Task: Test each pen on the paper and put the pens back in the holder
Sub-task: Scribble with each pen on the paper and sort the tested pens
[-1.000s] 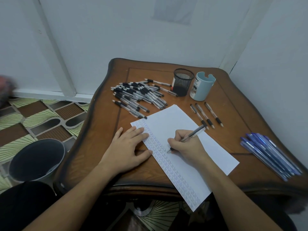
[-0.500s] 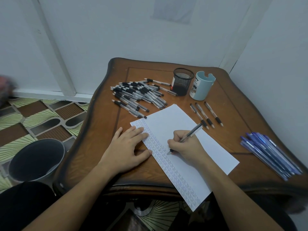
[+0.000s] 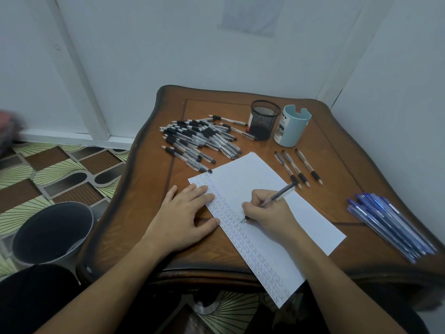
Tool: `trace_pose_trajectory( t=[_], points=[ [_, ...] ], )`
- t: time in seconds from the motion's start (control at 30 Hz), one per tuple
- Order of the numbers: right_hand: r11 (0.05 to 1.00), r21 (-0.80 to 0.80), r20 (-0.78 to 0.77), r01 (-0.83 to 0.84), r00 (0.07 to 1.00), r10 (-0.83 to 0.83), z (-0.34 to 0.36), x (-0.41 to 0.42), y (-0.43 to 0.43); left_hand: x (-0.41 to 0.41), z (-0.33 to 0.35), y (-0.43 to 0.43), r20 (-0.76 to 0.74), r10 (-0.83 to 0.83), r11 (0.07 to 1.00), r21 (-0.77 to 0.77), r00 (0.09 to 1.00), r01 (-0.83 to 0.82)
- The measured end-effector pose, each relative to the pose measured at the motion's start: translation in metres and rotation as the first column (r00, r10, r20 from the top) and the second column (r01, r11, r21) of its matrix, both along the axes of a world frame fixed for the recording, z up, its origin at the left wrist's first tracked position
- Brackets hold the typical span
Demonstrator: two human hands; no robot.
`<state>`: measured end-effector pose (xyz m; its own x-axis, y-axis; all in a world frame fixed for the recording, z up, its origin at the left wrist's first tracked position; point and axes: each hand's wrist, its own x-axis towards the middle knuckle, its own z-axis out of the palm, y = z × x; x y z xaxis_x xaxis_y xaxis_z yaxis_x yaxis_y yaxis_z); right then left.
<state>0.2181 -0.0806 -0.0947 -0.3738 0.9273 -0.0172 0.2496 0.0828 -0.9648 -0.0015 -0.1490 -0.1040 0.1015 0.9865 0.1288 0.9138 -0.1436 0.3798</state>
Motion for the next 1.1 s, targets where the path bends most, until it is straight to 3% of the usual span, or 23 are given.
trace_pose_trajectory(
  t=[0.87, 1.0, 1.1],
  points=[
    [0.998, 0.047, 0.03, 0.037, 0.999, -0.039, 0.0008, 0.0017, 0.0003, 0.0001, -0.0002, 0.0006, -0.008, -0.001, 1.0, -0.012, 1.0, 0.001],
    [1.0, -0.004, 0.01, 0.018, 1.0, -0.018, 0.0007, 0.0023, 0.0014, 0.0005, 0.0, 0.0003, -0.014, -0.003, 1.0, -0.015, 1.0, 0.002],
    [0.997, 0.055, 0.059, 0.057, 0.996, -0.06, 0.0032, 0.0007, -0.0019, -0.0003, 0.0006, 0.0004, -0.02, 0.0, 1.0, -0.024, 1.0, 0.0]
  ],
)
